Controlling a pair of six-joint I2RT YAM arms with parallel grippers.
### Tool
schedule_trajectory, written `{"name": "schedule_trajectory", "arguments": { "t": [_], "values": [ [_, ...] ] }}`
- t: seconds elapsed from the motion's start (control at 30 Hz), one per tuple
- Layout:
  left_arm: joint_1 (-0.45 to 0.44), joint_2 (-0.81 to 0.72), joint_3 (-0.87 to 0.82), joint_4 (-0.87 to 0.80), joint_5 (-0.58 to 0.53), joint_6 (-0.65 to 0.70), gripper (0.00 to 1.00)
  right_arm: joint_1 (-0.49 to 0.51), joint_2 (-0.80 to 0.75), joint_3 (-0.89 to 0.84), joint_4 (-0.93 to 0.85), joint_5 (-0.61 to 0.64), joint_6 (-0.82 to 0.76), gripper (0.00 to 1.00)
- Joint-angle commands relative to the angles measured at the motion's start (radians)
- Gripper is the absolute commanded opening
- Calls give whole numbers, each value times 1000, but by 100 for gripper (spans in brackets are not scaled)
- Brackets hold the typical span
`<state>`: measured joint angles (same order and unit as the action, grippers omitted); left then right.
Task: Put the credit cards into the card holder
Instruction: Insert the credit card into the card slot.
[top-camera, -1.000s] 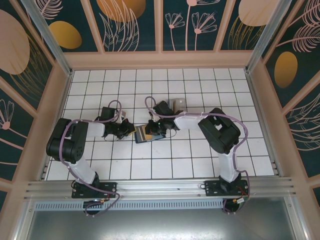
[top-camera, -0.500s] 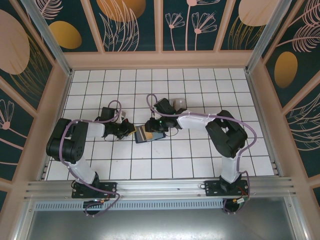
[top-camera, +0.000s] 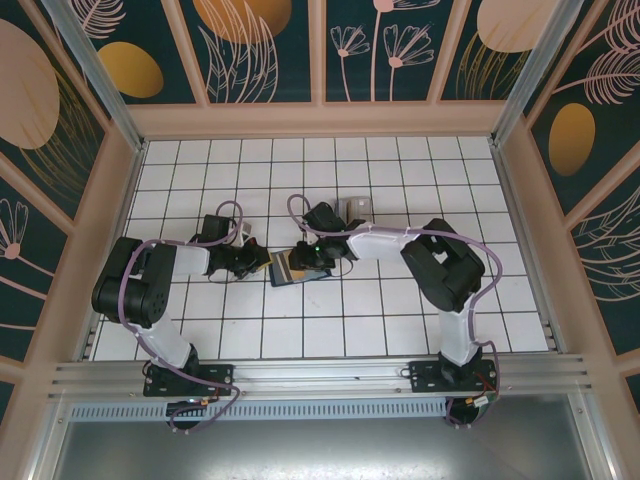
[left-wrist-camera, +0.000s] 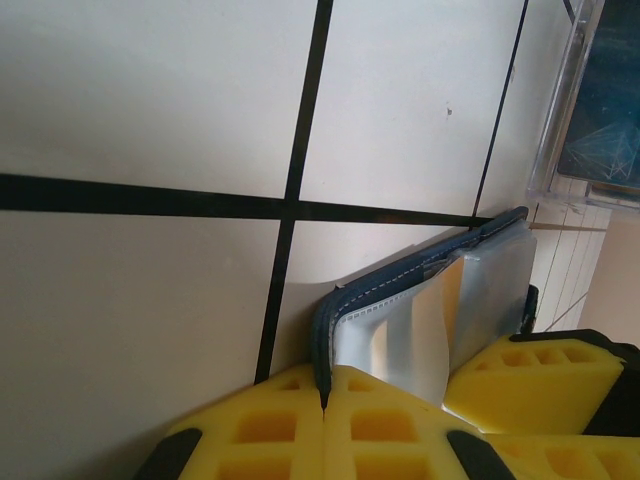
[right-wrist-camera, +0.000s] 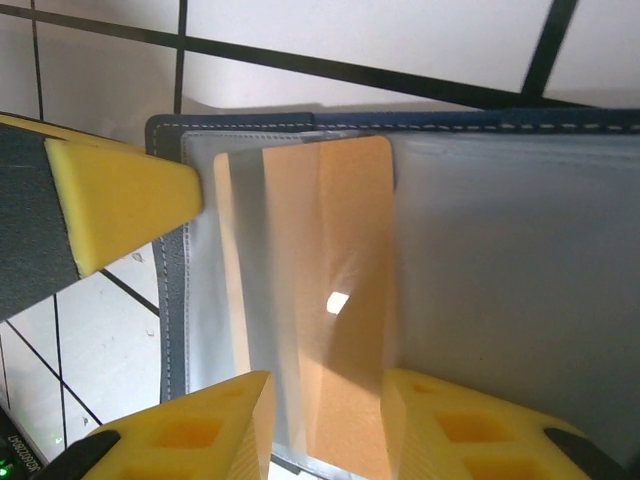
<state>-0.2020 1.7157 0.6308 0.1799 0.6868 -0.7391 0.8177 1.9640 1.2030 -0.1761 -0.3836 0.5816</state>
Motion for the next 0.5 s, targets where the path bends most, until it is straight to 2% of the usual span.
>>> {"name": "schedule_trajectory", "arguments": {
  "t": [0.0,0.27,0.47],
  "values": [
    [-4,9,-31,-65,-55,-15,0,24,23,19,-43,17,-9,35],
    [-5,12,-32,-60,-53,-16,0,30,46,32,4,-67,1,36],
    [-5,5,-34,-71,-59,-10,0,31,-21,30,-22,0,-16,37]
  ]
}}
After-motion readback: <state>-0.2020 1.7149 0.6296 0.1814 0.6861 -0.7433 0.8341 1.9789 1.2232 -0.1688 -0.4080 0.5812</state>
